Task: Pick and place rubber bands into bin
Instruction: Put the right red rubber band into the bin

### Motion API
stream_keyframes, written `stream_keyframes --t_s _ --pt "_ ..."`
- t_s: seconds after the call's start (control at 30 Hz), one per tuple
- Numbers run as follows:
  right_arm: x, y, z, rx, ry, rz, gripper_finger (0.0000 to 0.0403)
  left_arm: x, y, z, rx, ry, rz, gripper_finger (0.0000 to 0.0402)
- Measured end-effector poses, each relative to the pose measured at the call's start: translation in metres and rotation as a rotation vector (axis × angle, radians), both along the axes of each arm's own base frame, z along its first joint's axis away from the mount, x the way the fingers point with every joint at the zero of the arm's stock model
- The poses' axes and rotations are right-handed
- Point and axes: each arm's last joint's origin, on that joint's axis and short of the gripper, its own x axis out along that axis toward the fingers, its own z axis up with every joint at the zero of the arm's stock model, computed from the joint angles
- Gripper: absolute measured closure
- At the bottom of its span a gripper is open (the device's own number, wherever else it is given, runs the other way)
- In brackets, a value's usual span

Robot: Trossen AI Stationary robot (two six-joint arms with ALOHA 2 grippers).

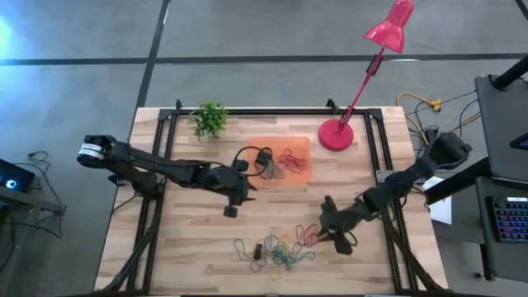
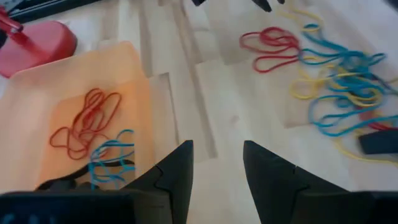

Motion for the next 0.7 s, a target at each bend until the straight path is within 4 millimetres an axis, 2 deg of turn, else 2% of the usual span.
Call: stream_keyframes --t_s 0.13,0.33,0.53,0.7 --pt "-0.007 0.017 0.0 0.023 0.021 0.002 0.0326 -0.008 -0.004 -0.004 -0.009 -0.029 0.018 0.0276" --pt "-0.014 0.029 -0.001 -0.014 -0.009 -0.049 0.0326 -0.011 -0.003 -0.009 -0.016 -0.121 0.027 0.0276" --pt "-0.017 0.04 -0.014 -0.043 0.031 -0.049 0.0326 -0.012 -0.003 -0.012 -0.032 -0.133 0.043 0.0276" --pt "-0.011 0.05 -0.025 -0.08 0.066 -0.036 0.0326 -0.012 -0.004 -0.011 -0.032 -0.143 0.041 0.0276"
